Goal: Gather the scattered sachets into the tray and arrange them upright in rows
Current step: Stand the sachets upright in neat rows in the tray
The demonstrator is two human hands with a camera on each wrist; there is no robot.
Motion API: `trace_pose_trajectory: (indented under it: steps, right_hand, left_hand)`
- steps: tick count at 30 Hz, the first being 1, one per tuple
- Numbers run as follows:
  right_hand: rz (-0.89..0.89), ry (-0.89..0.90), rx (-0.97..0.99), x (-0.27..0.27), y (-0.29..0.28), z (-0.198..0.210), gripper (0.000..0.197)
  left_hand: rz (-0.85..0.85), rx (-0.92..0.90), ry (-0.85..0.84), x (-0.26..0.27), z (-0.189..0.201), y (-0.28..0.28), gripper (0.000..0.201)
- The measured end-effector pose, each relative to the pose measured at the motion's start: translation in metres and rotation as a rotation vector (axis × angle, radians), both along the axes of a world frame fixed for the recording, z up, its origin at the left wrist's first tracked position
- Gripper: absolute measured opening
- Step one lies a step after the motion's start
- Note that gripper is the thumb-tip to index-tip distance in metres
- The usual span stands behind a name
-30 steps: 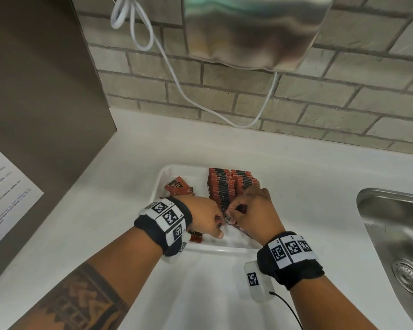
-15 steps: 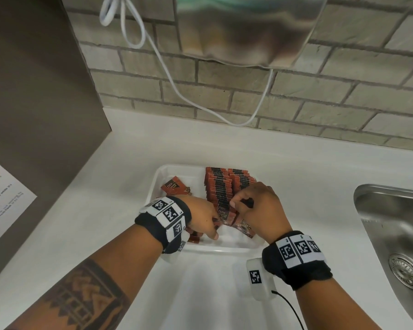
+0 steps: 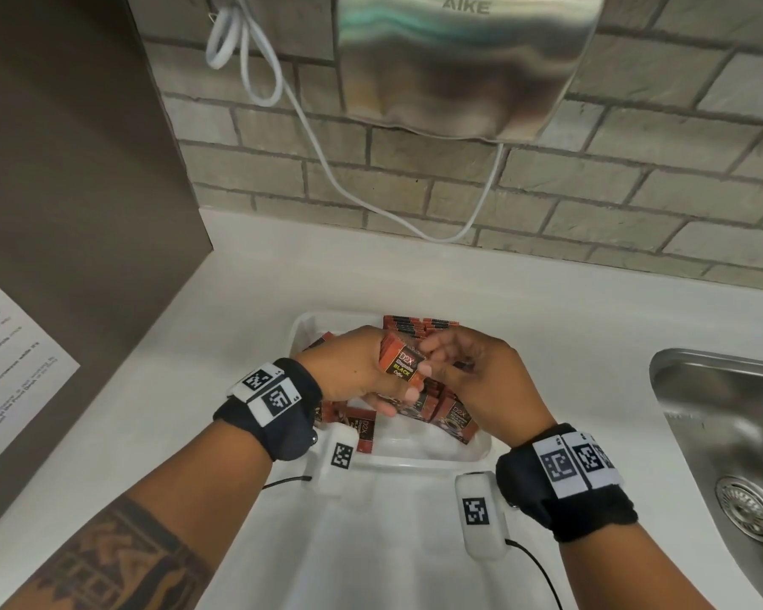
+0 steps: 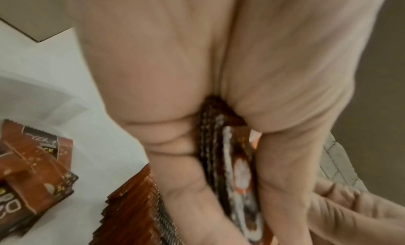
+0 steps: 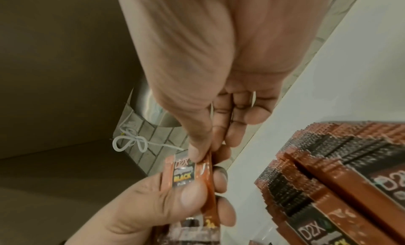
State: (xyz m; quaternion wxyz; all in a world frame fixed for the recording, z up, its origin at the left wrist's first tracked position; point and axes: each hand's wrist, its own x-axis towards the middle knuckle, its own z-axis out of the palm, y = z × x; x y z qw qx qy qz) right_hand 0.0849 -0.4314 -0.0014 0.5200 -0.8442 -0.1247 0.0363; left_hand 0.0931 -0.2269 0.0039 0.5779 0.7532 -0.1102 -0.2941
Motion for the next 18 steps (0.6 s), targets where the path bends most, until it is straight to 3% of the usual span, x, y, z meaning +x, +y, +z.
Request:
trace_pose_trajectory:
  steps: [6, 14, 18]
  right_hand:
    - [-0.018, 0.019, 0.057, 0.000, 0.002, 0.011, 0.012]
    - [-0.024, -0.039, -0.030, -0.003, 0.002, 0.009, 0.009]
    - [-0.041, -0.077, -0.081, -0.004, 0.005, 0.009, 0.011]
  left_hand:
    - [0.091, 0.022, -0.124, -0.003, -0.001, 0.002, 0.042]
    - [0.037, -0.001, -0.102, -0.012, 0.000, 0.003, 0.008]
    - [0.042, 0.052, -0.191, -0.009, -0.005, 0.000, 0.026]
